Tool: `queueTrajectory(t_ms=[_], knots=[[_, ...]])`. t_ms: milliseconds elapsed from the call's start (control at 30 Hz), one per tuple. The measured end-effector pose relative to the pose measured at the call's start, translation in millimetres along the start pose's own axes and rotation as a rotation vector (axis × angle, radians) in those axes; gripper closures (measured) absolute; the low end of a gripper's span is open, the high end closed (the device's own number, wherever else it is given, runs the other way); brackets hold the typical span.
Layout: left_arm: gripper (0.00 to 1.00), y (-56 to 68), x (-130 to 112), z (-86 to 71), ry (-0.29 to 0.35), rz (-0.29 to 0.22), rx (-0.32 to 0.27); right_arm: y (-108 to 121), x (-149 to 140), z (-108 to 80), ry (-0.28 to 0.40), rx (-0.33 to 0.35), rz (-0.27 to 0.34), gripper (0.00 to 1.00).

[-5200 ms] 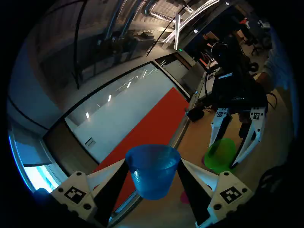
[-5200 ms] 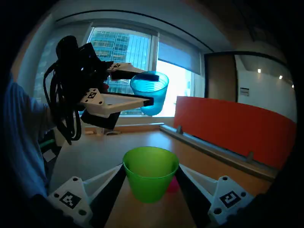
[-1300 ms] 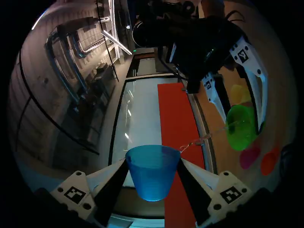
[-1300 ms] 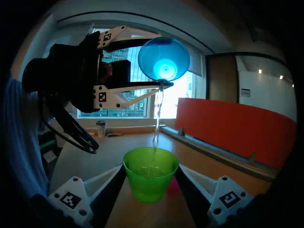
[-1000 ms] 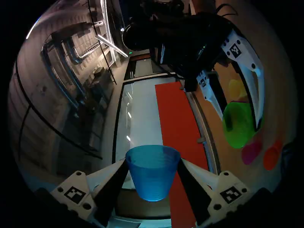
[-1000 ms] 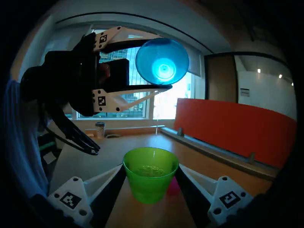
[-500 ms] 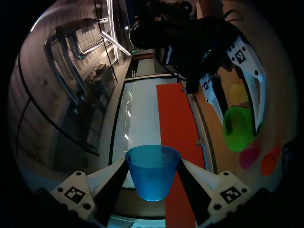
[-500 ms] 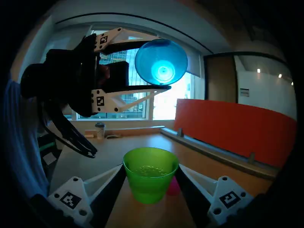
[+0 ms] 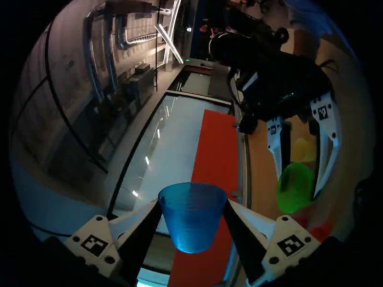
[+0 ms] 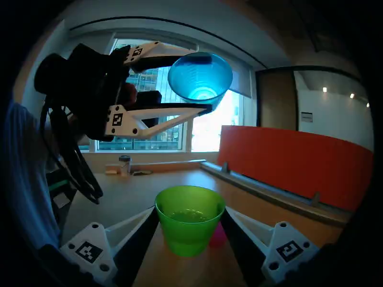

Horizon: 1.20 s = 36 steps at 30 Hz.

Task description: Pour water

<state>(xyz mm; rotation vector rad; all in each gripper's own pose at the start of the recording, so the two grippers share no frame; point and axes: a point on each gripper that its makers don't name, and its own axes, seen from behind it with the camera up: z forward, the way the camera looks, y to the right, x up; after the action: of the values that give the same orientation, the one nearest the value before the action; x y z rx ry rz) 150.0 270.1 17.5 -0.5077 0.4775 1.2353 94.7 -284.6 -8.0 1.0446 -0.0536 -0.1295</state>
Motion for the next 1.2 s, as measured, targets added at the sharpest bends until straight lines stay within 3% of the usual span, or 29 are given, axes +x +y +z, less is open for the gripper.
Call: queueTrajectory(t_ms=[367,967,1200], knots=[[0.14,-3.4,-8,1.1,-0.01,-0.258,-0.011,2,2,-0.9,0.009,-0.008,0.002,0.1],[0.14,-20.3,-18,-5.9,0.003,-0.74,-0.006,2,3,-3.6,0.02,-0.013,0.004,0.1],[0.14,-26.3,-27,-5.5,0.005,-0.951,0.002,3,5,-5.2,0.023,-0.017,0.004,0.1]])
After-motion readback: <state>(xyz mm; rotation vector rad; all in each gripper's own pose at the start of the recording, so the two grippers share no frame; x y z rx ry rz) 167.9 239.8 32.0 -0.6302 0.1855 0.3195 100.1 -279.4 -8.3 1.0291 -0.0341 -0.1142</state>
